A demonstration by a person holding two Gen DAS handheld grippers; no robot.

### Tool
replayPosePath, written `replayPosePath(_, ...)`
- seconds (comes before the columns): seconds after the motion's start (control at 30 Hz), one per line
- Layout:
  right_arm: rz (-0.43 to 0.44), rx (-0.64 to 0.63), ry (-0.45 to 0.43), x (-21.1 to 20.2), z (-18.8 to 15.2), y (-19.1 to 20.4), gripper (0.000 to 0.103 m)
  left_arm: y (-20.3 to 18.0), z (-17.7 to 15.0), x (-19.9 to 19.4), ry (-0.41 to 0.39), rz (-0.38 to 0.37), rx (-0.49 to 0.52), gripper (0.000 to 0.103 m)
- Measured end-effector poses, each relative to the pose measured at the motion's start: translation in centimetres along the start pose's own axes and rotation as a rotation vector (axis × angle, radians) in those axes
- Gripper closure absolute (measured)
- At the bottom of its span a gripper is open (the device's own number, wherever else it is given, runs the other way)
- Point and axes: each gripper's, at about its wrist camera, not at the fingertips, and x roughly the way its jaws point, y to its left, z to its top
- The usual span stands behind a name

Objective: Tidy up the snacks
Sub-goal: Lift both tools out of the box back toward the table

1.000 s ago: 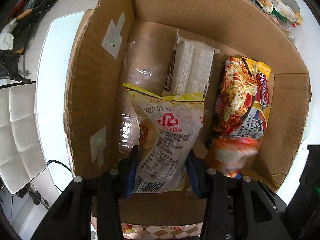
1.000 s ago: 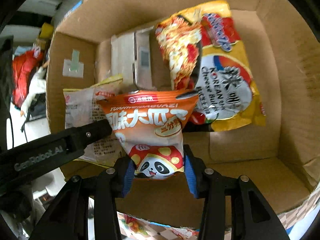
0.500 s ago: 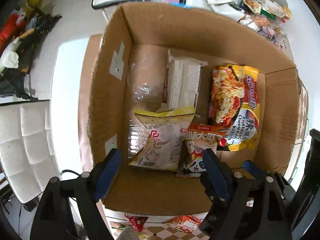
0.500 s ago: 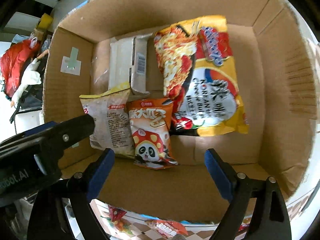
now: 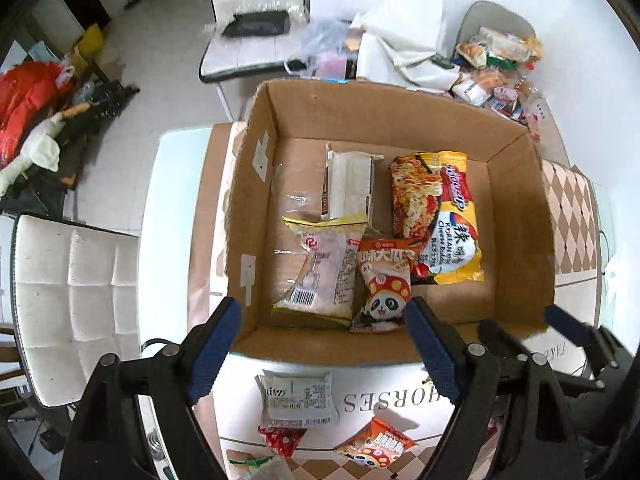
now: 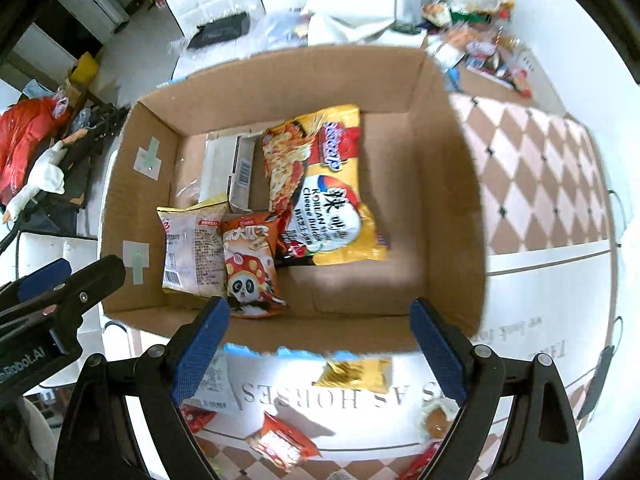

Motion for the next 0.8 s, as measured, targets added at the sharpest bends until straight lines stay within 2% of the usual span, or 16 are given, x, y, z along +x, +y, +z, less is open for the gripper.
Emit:
replayPosePath(0.17,-0.01,-0.011,-0.062,-3.1,-1.9,-0.5,0.009,-0.1,-2.4,-2.7,-0.075,0.006,0.015,0.019)
replayPosePath(0.43,-0.003,-0.016,-0.136,-7.8,-4.6,-0.9,0.009,-0.3,-5.1,-6.5,-0.15,-0.01,0.012,0.019)
replayPosePath(0.73,0.041,-0.016,-0.183,-11.8,-7.3,-0.7,0.009,0.3,-7.9,-10.1,-0.214,-0.032,-0.021,0.019)
replayPosePath(0.8,0.058,-0.012,-0.174,-12.1,-8.0,-0.8,0.007,0.5,-8.5,-10.3,-0.22,-0.025,-0.029,0.016)
